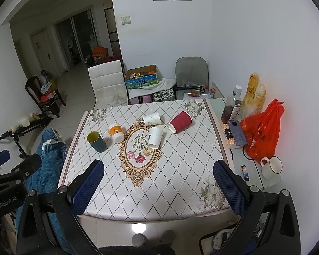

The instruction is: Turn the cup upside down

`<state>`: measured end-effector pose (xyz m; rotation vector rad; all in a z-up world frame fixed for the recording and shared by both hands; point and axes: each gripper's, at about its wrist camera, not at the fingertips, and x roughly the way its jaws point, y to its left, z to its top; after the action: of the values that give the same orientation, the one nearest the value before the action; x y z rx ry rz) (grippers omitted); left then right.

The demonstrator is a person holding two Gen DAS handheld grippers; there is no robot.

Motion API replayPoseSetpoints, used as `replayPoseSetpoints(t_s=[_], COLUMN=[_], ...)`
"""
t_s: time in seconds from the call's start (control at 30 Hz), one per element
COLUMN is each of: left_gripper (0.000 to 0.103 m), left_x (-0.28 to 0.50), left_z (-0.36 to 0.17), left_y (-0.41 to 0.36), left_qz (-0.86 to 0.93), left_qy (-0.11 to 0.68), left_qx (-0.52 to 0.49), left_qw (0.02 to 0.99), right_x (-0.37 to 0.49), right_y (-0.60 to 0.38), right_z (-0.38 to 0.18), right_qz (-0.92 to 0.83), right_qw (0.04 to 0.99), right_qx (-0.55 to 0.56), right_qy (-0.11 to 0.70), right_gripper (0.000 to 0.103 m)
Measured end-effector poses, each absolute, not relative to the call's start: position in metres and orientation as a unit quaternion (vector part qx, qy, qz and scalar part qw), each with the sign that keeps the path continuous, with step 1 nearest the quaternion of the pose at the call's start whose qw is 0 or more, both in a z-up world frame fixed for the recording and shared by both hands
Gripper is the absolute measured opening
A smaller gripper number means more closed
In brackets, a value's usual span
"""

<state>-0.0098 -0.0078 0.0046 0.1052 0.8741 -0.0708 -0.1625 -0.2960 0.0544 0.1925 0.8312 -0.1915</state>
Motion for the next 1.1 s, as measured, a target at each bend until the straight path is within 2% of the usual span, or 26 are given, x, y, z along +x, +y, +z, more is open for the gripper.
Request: replayPoseSetpoints(t_s=[1.1], left_gripper=[0.103], left_x=[-0.02], left_z=[0.001], left_y=[-0.007], left_qz=[-0.034], left_qy=[0.415], left_qx=[0.047], left_qw=[0.908], right_x=[-0.167], right_y=[-0.289], right_z=[0.054], right_qz=[-0.088], right_qw=[0.908], right_qx=[0.097], right_qy=[0.399], right_gripper=[0.103])
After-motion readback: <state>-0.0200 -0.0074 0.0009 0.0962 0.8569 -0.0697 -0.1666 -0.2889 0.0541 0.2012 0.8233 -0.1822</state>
